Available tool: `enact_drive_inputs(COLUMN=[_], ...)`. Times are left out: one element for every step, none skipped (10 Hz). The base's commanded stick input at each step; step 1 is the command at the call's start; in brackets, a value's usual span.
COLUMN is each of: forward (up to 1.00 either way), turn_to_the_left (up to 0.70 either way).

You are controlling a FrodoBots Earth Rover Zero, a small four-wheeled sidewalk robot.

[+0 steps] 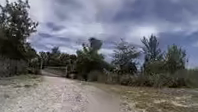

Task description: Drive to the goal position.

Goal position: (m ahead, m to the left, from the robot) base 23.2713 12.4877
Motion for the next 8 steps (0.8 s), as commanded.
enact_drive_inputs(forward=[0.85, 0.85, 0.85, 0.85, 0.85, 0.85, 0.85, 0.85], turn_to_the_left=[0.34, 0.34, 0.34, 0.34, 0.34, 0.27, 0.06, 0.01])
